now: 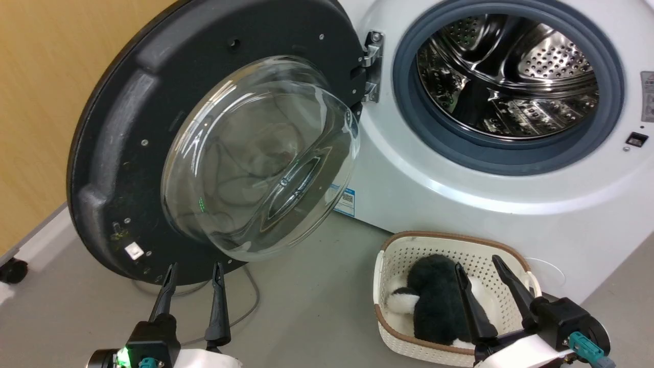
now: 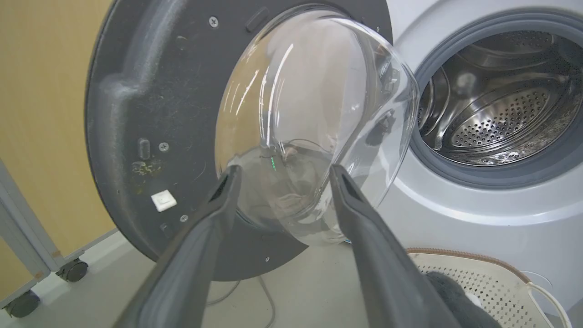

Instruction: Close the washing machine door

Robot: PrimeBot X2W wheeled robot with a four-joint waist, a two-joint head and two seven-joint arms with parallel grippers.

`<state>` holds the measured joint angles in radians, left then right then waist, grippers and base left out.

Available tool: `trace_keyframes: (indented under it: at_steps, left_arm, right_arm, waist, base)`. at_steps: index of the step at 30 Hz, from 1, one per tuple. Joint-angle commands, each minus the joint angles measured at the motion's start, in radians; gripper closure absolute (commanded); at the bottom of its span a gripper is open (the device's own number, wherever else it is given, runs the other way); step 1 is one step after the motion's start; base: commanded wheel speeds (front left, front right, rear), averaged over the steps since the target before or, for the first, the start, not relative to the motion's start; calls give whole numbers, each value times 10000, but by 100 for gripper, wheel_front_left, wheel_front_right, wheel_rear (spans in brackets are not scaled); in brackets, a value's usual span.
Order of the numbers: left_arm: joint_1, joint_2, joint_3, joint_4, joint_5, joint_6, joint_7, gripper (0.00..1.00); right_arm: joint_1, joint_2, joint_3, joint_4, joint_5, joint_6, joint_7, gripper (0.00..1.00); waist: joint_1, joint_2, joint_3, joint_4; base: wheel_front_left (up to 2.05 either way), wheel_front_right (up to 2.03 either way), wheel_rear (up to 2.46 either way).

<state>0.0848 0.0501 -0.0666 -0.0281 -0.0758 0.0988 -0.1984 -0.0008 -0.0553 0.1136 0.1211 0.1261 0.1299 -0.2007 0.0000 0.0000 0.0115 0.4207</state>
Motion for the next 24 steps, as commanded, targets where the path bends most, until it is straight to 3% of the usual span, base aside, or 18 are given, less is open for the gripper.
trace_keyframes:
  at_steps: [1, 24]
  left_arm:
    - [181, 1, -10, -59, -113, 82, -146, 0]
    - [374, 1, -59, -200, -284, 355, -605, 0]
  right_arm:
    - [-239, 41, 74, 67, 91, 6, -123, 0]
    - [-422, 51, 392, 367, 364, 8, -582, 0]
  waist:
    - [0, 0, 13, 123]
    - [0, 0, 90, 1079]
  base:
    - [0, 0, 0]
    - [0, 0, 0]
